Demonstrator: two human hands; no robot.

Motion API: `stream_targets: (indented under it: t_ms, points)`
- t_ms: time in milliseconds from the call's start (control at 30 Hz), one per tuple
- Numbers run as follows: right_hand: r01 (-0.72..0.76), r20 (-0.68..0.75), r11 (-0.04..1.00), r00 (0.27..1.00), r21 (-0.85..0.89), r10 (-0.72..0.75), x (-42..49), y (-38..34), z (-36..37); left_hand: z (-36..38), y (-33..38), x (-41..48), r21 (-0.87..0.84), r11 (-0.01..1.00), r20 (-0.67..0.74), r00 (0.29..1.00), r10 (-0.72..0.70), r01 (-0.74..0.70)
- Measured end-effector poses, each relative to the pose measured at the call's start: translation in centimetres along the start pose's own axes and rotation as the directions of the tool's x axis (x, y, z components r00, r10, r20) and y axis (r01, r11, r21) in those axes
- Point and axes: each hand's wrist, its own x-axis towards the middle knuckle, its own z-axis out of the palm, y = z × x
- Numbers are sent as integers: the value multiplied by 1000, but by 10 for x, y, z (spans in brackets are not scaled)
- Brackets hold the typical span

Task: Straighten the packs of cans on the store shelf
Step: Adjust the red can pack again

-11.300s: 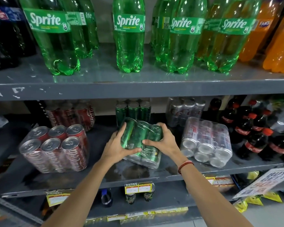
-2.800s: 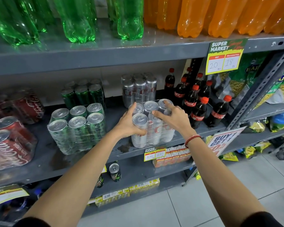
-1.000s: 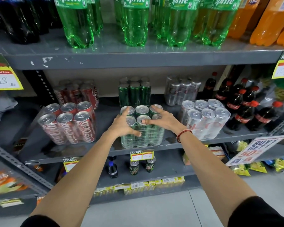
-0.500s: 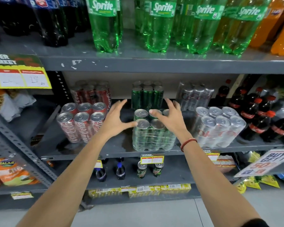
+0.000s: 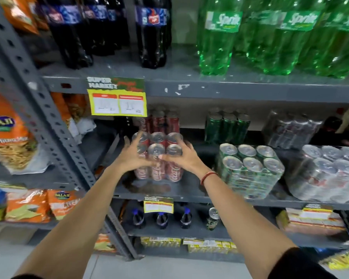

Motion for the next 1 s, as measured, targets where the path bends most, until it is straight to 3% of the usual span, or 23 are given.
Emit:
stream_targets:
  t_ms: [100, 200, 1000]
  points:
    - [-7, -38, 998, 999, -62, 5, 11, 0, 10, -2, -13, 10, 22, 999, 60, 998, -32, 31]
    - [2, -52, 991, 999, -134, -9, 14, 6, 10, 0, -10, 4, 2, 1000, -3, 1000, 2, -2]
    - [30, -56, 989, 998, -145, -38, -30, 5, 17, 7, -26, -40, 36, 999, -15, 999, 36, -35]
